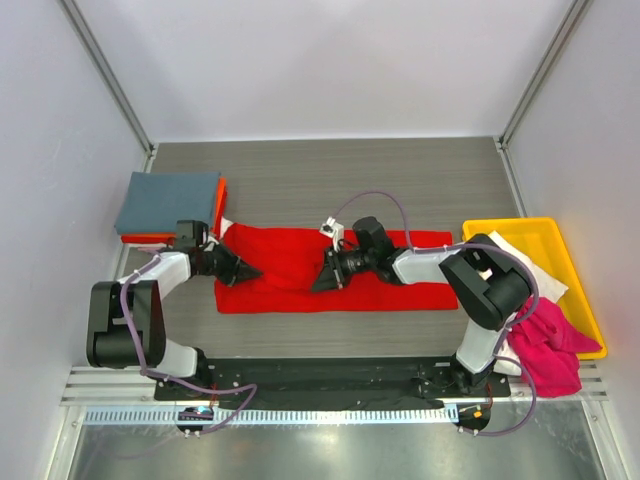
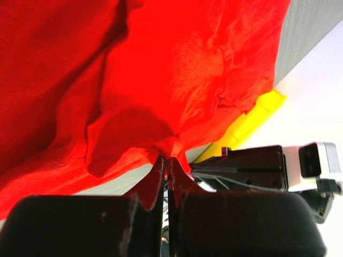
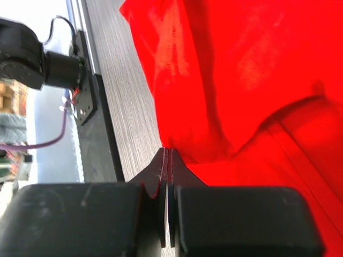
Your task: Fold and stack the t-shirts
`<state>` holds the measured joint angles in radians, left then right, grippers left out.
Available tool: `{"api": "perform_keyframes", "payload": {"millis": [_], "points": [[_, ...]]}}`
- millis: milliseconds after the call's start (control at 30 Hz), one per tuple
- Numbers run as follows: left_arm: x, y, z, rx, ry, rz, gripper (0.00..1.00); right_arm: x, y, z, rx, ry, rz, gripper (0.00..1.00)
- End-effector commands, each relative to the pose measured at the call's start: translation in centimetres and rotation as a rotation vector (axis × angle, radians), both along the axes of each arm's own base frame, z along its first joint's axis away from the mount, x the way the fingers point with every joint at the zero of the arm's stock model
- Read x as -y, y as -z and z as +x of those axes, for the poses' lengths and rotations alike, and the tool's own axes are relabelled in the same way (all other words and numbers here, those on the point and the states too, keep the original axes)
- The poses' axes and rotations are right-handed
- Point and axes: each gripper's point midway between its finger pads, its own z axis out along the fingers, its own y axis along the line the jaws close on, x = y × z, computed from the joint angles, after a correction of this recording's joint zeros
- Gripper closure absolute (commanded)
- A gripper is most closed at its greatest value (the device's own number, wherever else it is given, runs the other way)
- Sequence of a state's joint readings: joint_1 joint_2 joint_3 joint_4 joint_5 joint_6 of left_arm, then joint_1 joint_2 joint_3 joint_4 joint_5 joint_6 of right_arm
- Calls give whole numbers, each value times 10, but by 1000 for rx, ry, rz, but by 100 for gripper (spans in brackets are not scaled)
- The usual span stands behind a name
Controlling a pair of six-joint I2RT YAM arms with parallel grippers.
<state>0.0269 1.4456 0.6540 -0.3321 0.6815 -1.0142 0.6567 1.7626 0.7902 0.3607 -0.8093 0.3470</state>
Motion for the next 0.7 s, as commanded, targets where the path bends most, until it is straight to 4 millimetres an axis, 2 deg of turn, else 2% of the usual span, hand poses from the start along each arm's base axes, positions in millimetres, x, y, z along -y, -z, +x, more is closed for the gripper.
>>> {"api": "perform_keyframes", "payload": {"millis": [0,167,467,567,667], "points": [[-1,-13,14,55,3,-15,100,-1,-14,9,4,13,105,99],[-2,-11,16,52,-2,-11,100,6,-14,22,-41,70,139,99],[-3,-4,19,38,-6,-4,99,11,9,42,-117,167,81,99],[-3,-3,21,39,-6,-4,92,11,14,46,-125,182,61,99],[-3,-9,24,68,-6,-4,79,11,13,50,-123,200,54,87]]}}
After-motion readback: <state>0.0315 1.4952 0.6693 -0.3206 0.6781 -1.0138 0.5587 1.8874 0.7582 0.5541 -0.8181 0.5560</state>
